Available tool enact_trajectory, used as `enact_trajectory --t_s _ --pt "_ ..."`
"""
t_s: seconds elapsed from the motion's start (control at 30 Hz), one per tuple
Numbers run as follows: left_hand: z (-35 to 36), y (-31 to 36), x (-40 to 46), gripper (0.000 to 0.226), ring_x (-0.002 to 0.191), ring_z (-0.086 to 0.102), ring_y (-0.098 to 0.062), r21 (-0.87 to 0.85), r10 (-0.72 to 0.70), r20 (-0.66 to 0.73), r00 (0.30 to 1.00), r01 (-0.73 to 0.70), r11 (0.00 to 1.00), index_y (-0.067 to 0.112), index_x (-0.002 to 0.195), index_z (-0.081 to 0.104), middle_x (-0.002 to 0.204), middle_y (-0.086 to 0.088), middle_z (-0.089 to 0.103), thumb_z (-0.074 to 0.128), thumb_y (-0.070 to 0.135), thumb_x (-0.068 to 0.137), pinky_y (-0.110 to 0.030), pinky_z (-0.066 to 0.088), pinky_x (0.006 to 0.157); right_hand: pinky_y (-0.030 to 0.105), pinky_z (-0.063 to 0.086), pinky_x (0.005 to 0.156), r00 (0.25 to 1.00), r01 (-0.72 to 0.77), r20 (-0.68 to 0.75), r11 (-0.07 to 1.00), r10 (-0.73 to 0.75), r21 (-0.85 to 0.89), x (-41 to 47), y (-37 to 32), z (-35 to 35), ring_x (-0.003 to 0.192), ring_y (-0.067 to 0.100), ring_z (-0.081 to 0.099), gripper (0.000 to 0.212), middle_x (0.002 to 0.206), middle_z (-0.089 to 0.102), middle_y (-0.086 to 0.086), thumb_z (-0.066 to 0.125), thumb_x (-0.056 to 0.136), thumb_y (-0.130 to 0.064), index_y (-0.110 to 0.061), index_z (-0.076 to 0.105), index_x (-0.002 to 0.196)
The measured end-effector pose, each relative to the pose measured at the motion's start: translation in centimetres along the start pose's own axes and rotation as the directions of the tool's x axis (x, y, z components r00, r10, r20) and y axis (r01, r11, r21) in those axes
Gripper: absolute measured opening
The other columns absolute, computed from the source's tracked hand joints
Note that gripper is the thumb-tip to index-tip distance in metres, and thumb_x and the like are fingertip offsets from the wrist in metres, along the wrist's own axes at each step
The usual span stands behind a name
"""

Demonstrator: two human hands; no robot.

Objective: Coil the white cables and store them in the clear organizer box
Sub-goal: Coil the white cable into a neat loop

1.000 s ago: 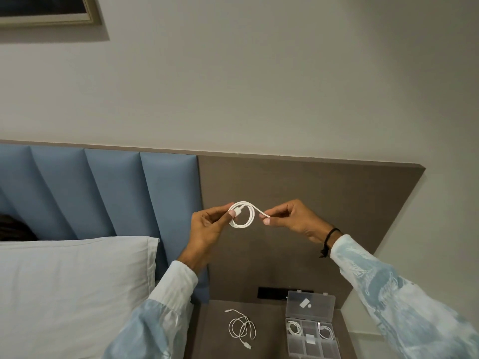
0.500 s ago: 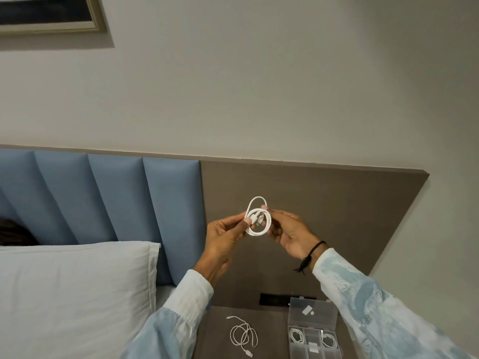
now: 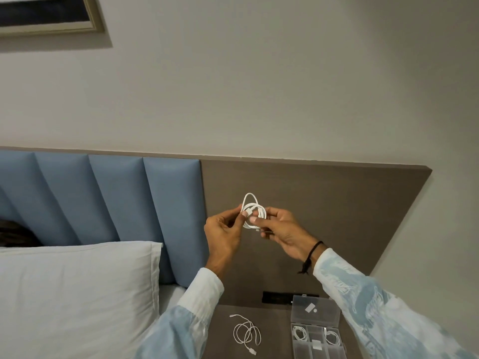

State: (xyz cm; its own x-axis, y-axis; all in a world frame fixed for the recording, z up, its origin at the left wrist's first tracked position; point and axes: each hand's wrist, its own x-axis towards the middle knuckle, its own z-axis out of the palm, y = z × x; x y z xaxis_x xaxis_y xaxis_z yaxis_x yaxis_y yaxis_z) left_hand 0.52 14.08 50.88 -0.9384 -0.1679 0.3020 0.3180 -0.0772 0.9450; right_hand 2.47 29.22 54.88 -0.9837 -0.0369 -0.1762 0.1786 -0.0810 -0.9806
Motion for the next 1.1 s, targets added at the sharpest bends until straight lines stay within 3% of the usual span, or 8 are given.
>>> enact_trajectory --t_s 0.2,0.4,0.47,0.53,0.63,0.77,0.9,1.1 --pt "-1.1 1.5 2.5 0.022 0.094 0.078 -0.013 -0.044 0.012 -0.128 0.992 -0.018 0.999 0.006 0.107 0.079 0.097 0.001 0.081 0.080 0.012 0.086 -0.026 0.061 0.086 0.032 0.058 0.067 0.956 0.179 -0.168 0.930 -0.242 -0.322 0.2 0.2 -0.7 0.066 0.019 0.066 0.028 0.081 0.076 0.011 0.094 0.066 -0.012 -0.009 0.080 0.089" --pt "-1.6 1.8 2.8 0.026 0.098 0.075 -0.022 -0.319 -0.256 -0.081 0.963 0.219 0.922 -0.001 0.111 0.076 0.103 -0.013 0.079 0.078 0.004 0.086 -0.032 0.060 0.089 0.023 0.056 0.066 0.847 0.323 -0.138 0.704 -0.513 -0.633 0.1 1.0 -1.9 0.072 0.013 0.072 0.013 0.074 0.077 -0.007 0.086 0.078 -0.032 -0.022 0.084 0.086" --pt "-0.9 1.8 2.0 0.027 0.092 0.075 -0.021 -0.497 -0.390 0.025 0.920 0.350 0.794 -0.005 0.113 0.073 0.099 -0.013 0.079 0.075 -0.001 0.086 -0.029 0.063 0.079 0.023 0.054 0.070 0.854 0.294 -0.217 0.782 -0.474 -0.549 0.2 0.7 -1.7 0.074 0.013 0.069 0.010 0.078 0.075 -0.003 0.083 0.082 -0.024 -0.016 0.084 0.088" --pt "-0.1 1.7 1.2 0.029 0.086 0.074 -0.019 -0.591 -0.466 0.102 0.879 0.430 0.682 -0.007 0.116 0.070 0.099 -0.014 0.078 0.072 -0.005 0.087 -0.025 0.063 0.069 0.023 0.054 0.071 0.930 0.181 -0.291 0.970 -0.223 -0.164 0.2 0.0 -1.1 0.074 0.015 0.068 0.005 0.079 0.076 0.002 0.080 0.085 -0.013 -0.011 0.082 0.089" --pt "1.1 1.4 -0.1 0.027 0.086 0.074 -0.020 -0.588 -0.506 0.125 0.854 0.474 0.655 -0.005 0.115 0.071 0.103 -0.017 0.076 0.071 -0.006 0.088 -0.024 0.063 0.067 0.026 0.054 0.065 0.977 -0.038 -0.194 0.966 0.090 0.257 0.0 -0.8 -0.6 0.067 0.013 0.073 0.010 0.081 0.077 0.003 0.073 0.089 -0.007 -0.014 0.075 0.096" --pt "2.0 0.8 -0.6 0.019 0.090 0.076 -0.022 -0.551 -0.486 0.057 0.872 0.434 0.713 -0.001 0.102 0.076 0.099 -0.014 0.079 0.075 -0.006 0.084 -0.026 0.064 0.072 0.025 0.049 0.056 0.967 -0.140 -0.160 0.943 0.195 0.303 0.0 -0.4 -1.2 0.055 0.007 0.061 0.008 0.075 0.069 -0.002 0.071 0.089 -0.012 -0.018 0.076 0.093" --pt "2.6 0.4 -0.6 0.027 0.097 0.076 -0.026 -0.483 -0.447 0.031 0.894 0.405 0.776 -0.003 0.109 0.076 0.105 -0.018 0.079 0.078 -0.004 0.082 -0.027 0.064 0.076 0.024 0.048 0.053 0.975 -0.170 -0.084 0.934 0.205 0.313 0.0 0.1 -2.4 0.051 0.006 0.054 0.009 0.073 0.068 -0.002 0.069 0.090 -0.011 -0.017 0.075 0.086" --pt "4.1 -0.6 -0.8 0.026 0.082 0.077 -0.015 -0.418 -0.392 -0.042 0.919 0.340 0.842 -0.006 0.109 0.075 0.095 -0.009 0.079 0.078 -0.004 0.083 -0.021 0.063 0.071 0.033 0.050 0.070 0.988 -0.156 0.027 0.968 0.154 0.196 -0.3 1.0 -4.7 0.077 0.014 0.064 0.020 0.090 0.071 0.001 0.061 0.091 -0.031 -0.015 0.073 0.092"
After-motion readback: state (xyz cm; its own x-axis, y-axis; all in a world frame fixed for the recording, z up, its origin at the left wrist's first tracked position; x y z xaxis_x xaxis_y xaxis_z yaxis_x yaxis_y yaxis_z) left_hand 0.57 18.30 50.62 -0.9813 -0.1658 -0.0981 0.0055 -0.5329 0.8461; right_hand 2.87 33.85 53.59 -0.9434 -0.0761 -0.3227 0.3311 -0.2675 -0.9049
